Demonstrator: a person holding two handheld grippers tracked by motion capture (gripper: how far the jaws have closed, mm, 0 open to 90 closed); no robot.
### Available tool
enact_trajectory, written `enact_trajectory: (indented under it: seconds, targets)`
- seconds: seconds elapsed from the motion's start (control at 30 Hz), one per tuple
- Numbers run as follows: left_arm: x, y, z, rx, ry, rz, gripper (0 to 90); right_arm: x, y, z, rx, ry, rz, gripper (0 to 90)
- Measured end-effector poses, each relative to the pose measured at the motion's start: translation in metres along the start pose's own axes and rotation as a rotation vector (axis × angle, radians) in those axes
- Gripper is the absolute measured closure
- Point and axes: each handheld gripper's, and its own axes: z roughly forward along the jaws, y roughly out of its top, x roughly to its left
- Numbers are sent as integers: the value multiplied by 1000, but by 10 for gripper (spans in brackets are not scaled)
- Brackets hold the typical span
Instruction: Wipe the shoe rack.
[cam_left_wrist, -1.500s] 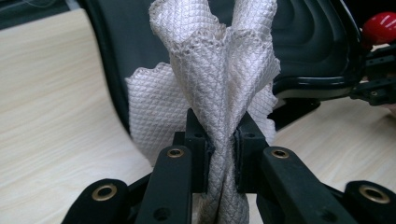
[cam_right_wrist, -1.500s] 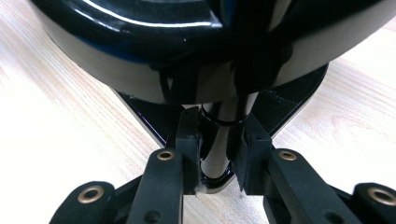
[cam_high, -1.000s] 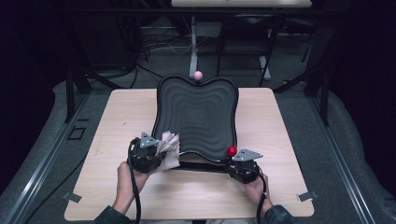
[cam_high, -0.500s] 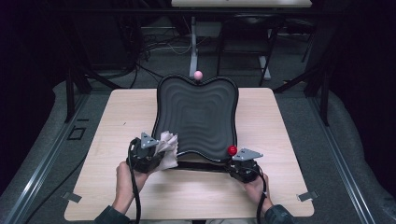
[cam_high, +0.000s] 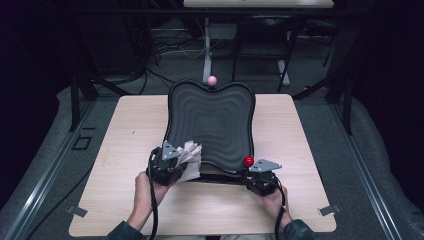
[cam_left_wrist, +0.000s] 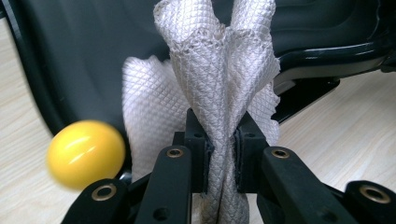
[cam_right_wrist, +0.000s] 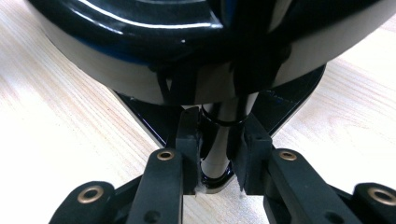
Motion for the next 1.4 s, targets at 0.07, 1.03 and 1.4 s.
enact_trajectory:
  seconds: [0.07,1.03,1.4]
  targets:
    - [-3,2,2,4,1,12,790,0,0,0,-2,3,0,739]
    - [-25,35,33,-3,-135,40,781,0,0,0,4,5,0,739]
    - [-51,42,44,-7,-202,73,781,0,0,0,4,5,0,739]
